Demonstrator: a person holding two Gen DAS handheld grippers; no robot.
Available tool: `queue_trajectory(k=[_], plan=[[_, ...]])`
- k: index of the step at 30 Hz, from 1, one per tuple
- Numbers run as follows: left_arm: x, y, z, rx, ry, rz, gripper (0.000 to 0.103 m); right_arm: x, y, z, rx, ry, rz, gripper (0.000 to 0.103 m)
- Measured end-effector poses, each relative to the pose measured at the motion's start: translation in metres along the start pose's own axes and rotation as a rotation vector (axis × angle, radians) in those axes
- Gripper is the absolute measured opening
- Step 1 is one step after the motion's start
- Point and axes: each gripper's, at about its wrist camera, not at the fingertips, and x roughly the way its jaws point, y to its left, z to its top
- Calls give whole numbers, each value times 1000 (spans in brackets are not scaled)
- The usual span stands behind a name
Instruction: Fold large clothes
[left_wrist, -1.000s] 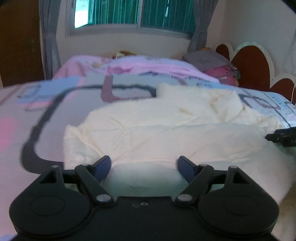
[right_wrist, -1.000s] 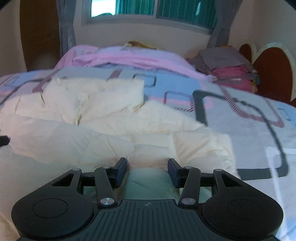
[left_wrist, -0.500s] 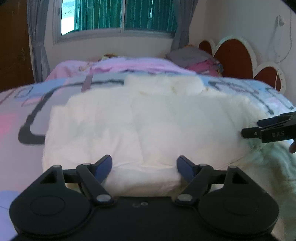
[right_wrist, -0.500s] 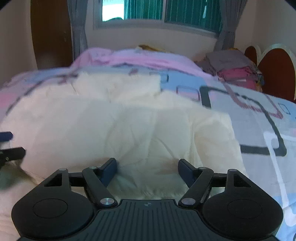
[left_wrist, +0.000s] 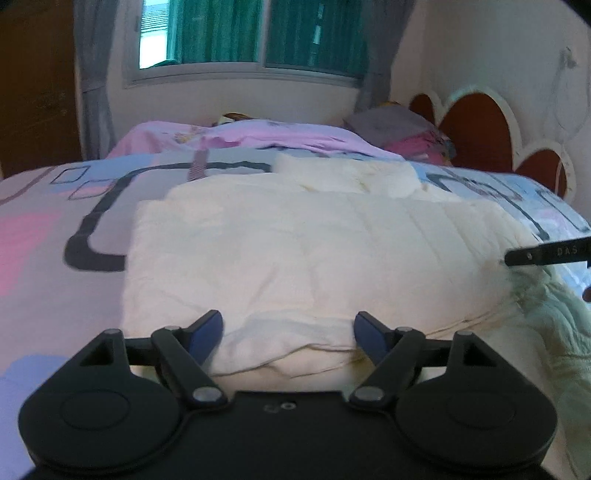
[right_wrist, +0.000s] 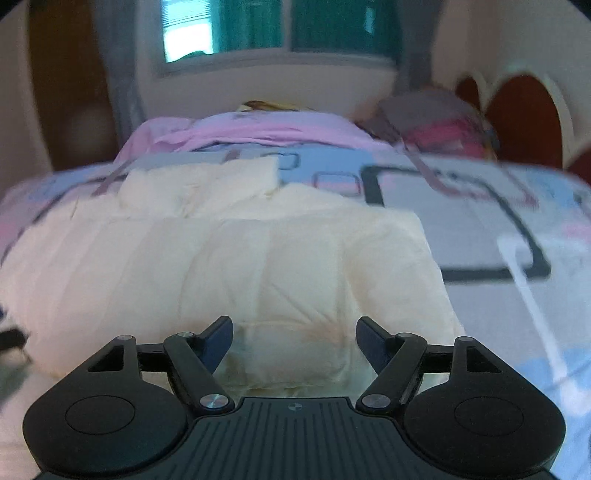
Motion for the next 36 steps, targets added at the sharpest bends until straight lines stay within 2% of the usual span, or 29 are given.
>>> queue_trajectory(k=[4, 5, 8, 12, 17, 21, 27, 31, 34, 36], plan=[[2, 6, 0, -27, 1, -3, 78, 6, -7, -2, 72, 21, 77, 73], [2, 5, -1, -24, 2, -2, 77, 5, -5, -3, 61, 20, 76, 65], [-4, 3, -2, -6, 0, -6, 74, -3, -3, -3, 47, 14, 63, 52], [-15, -1, -6, 24, 4, -27, 73, -14, -4, -3, 35, -6, 35, 52], [-19, -8, -13, 74, 35, 11, 72, -30, -1, -2, 55, -48, 31, 53], [-10, -8, -14, 92, 52, 59, 73, -21, 3, -8, 43, -6, 9, 52], [-8, -4, -7, 72, 44, 72, 72, -24, 3, -12, 58, -15, 4, 52], [-12, -7, -13, 72, 43, 73, 72, -18, 3, -15, 43, 18, -16, 52], [-15, -5, -14, 61, 38, 71, 72, -29, 3, -14, 53, -11, -14, 52], [-16, -4, -14, 59, 38, 71, 72, -30, 4, -17, 50, 3, -18, 52]])
